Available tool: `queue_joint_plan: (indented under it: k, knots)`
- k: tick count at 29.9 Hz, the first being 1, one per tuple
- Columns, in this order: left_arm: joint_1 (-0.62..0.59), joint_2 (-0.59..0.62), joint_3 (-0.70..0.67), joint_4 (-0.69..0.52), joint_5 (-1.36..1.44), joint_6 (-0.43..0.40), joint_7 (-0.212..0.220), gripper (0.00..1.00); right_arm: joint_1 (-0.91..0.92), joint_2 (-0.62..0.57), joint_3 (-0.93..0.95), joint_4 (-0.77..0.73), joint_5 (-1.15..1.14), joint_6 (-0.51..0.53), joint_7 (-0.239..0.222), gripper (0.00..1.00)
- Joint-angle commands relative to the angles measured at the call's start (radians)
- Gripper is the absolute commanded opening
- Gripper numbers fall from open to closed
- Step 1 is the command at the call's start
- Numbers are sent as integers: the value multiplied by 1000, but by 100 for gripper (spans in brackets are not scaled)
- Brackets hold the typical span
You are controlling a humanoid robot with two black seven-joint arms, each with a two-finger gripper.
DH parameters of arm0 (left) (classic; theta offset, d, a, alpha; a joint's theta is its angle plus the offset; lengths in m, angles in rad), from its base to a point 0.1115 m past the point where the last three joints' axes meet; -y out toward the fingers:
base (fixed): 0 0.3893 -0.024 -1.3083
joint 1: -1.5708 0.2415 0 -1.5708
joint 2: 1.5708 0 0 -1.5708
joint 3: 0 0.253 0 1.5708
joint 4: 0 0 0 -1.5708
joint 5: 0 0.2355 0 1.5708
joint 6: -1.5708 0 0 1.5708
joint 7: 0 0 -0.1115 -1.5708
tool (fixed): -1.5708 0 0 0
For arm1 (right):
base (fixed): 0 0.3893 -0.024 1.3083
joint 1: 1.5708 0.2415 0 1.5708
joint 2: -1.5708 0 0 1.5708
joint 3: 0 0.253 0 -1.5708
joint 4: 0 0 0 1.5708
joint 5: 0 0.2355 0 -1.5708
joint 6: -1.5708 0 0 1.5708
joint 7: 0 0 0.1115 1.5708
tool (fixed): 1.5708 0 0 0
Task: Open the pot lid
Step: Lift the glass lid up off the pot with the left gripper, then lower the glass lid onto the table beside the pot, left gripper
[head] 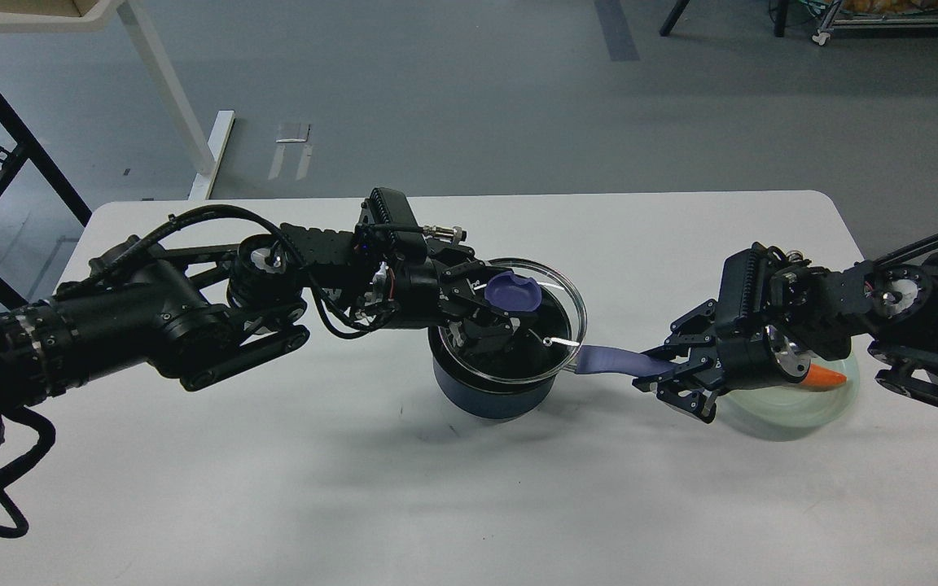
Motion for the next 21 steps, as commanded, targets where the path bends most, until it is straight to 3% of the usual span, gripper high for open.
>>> queue_joint_plan:
  k: [1, 12, 18, 21]
  knots:
    - [-24, 83, -3, -47, -34, 0, 0, 38, 0, -1, 0, -1, 4, 0, 0, 31]
    - [-1, 490, 3, -209, -82, 71, 0, 39, 0, 0, 0, -7, 5, 0, 0, 32]
    - [166, 627, 13, -203, -81, 183, 0, 39, -2, 8, 0, -17, 5, 0, 0, 32]
    - [249, 662, 13, -197, -84, 200, 0, 40, -2, 9, 0, -17, 4, 0, 0, 32]
